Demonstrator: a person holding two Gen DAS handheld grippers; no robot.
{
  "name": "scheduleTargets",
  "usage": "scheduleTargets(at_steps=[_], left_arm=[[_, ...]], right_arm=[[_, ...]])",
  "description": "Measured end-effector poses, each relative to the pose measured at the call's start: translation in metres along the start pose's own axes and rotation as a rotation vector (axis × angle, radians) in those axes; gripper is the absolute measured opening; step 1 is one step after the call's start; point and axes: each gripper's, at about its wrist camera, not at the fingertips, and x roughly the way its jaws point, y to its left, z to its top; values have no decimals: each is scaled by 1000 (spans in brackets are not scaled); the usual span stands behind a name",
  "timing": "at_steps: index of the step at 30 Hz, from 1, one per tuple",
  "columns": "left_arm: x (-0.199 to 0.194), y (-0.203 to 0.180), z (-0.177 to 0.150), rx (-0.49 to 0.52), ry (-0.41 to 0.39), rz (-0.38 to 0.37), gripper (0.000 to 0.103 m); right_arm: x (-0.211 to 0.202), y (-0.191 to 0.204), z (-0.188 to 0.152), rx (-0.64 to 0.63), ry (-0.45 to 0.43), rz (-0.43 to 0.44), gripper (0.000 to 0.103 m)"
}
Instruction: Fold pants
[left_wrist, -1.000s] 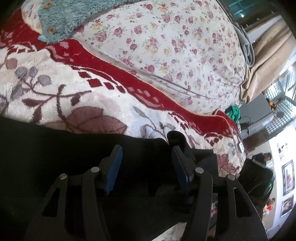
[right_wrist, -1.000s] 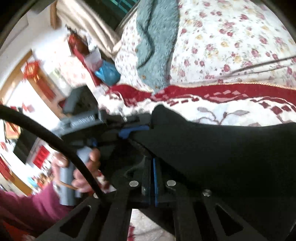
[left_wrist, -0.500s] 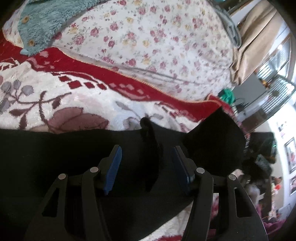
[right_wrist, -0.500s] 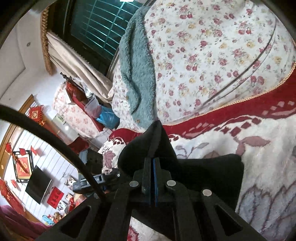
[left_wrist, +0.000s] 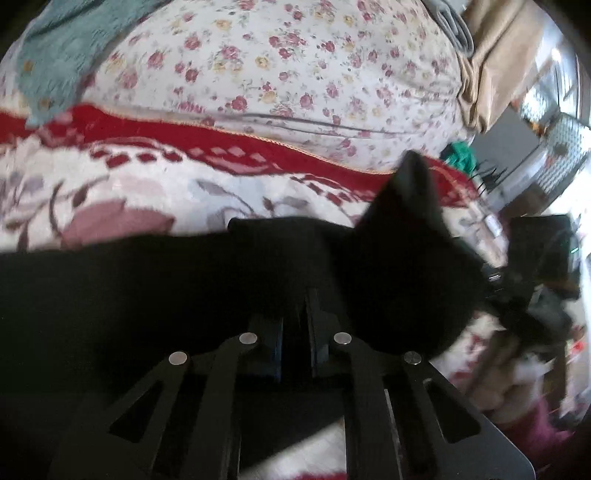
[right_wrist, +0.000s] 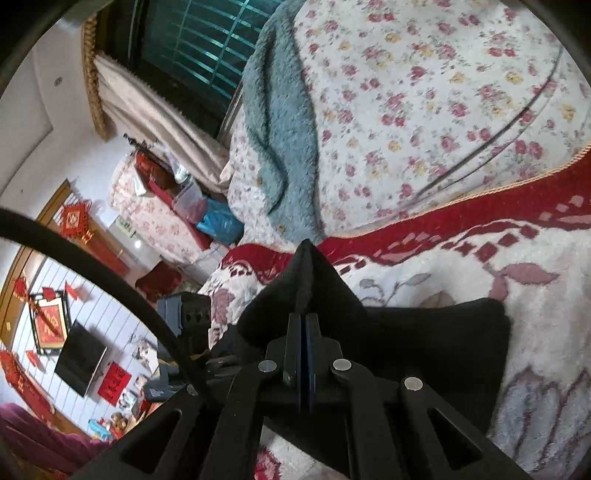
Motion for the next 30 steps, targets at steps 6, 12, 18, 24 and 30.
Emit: scheduleTargets(at_steps=[6,12,18,24,30], left_arm=[[-14,10,-21,-35,18,56,9],[-42,38,-33,-164,-9,99,11],[-85,48,-49,-165,-103,204,22],[-107,81,-67,-301,-141,236,22],[-135,103,-86,-396,-207,244,26]], right_arm=[[49,15,-16,-62,129,16,2],[100,6,-42,-50,278,-38,4],[84,14,-35,19,240,28,16],[109,34,-49,-90,339,-12,16],[117,62,-42,-181,342,4,17]])
